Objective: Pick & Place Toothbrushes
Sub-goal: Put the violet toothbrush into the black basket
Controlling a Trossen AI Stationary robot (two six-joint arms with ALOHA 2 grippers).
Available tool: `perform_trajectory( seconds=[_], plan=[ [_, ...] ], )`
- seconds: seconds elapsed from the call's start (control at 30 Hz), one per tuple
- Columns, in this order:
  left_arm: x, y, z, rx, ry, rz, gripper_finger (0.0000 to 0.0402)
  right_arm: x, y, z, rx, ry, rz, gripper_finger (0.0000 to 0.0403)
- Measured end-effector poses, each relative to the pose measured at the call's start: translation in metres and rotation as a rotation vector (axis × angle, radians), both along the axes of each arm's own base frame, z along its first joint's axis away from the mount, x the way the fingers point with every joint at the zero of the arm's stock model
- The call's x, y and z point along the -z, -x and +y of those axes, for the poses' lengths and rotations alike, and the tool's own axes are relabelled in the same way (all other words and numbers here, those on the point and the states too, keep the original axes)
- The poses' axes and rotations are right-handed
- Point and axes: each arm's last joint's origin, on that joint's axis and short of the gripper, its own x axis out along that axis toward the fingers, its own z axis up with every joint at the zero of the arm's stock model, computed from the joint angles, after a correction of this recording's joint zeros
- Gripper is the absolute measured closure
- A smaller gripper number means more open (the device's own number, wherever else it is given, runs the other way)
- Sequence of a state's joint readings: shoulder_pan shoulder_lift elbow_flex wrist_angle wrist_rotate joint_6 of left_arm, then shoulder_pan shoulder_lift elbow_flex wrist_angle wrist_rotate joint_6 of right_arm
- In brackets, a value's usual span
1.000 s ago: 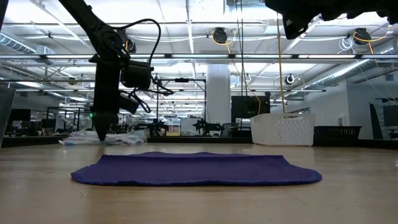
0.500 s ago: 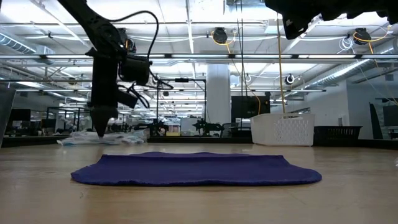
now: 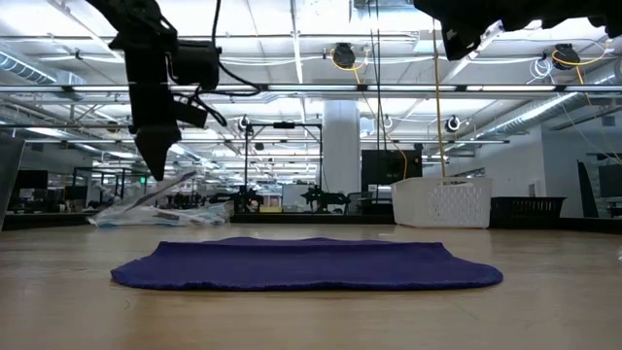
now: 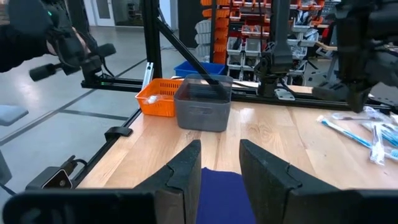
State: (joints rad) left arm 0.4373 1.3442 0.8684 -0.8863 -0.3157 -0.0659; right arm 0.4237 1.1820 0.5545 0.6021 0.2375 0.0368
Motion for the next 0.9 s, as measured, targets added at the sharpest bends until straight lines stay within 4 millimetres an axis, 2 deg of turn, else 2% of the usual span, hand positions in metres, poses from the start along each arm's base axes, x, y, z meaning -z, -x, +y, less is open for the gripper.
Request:
perform_trajectory(
  seconds=[0.57,0.7,0.9],
  plan=[
    [-0.063,0.023,-0.049,0.064,-0.099,-0.408,0.0401,0.001,-0.007,-0.019,0.086,-0.007,0.010,0.0298],
    [-0.075,0.021,-0.060,0.105,-0.106,-0.545,0.0401,0.003,-0.011,-0.025,0.109,-0.008,0.008,0.0298],
    [-0.086,0.005,-0.077,0.189,-0.082,-0.739,0.0401,0.004,-0.015,-0.031,0.140,-0.014,-0.005,0.0298]
  ],
)
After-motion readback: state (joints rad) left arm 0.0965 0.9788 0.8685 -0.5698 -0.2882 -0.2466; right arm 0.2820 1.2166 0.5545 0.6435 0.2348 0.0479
